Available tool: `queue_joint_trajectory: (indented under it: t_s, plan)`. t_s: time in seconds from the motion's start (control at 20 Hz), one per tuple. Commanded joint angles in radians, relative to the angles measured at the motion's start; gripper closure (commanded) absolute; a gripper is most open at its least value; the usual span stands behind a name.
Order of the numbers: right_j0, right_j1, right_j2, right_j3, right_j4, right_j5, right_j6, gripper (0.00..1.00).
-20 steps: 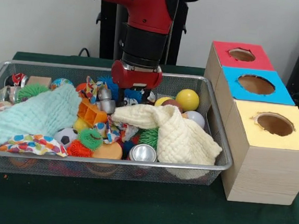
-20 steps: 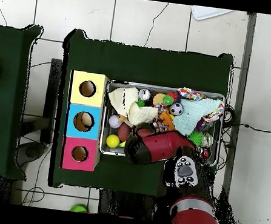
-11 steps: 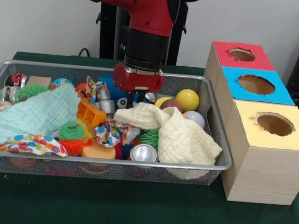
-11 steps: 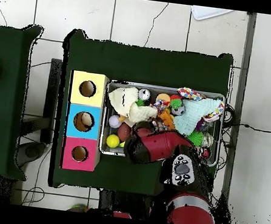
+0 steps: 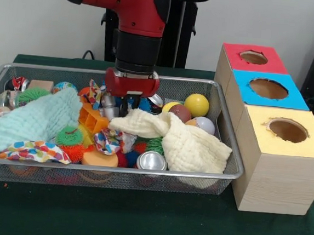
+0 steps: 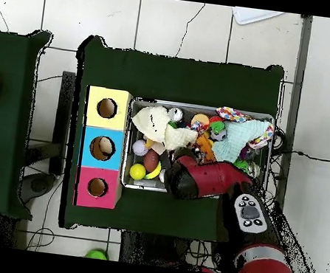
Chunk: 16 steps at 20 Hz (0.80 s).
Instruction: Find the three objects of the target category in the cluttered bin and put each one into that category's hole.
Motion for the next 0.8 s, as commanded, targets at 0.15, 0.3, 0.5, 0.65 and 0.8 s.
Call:
queue_joint_trajectory:
  t_s: [0.15, 0.3, 0.5, 0.65, 0.8]
  plan:
    - [-0.196, -0.054, 0.266, -0.100, -0.087, 0.180, -0.225, 1.00]
    - [-0.220, -0.071, 0.305, -0.102, -0.114, 0.222, -0.268, 1.00]
    - [-0.252, -0.081, 0.351, -0.100, -0.125, 0.265, -0.267, 1.00]
    - [-0.275, -0.091, 0.377, -0.096, -0.126, 0.292, -0.259, 1.00]
    - [-0.308, -0.100, 0.407, -0.083, -0.116, 0.333, -0.273, 1.00]
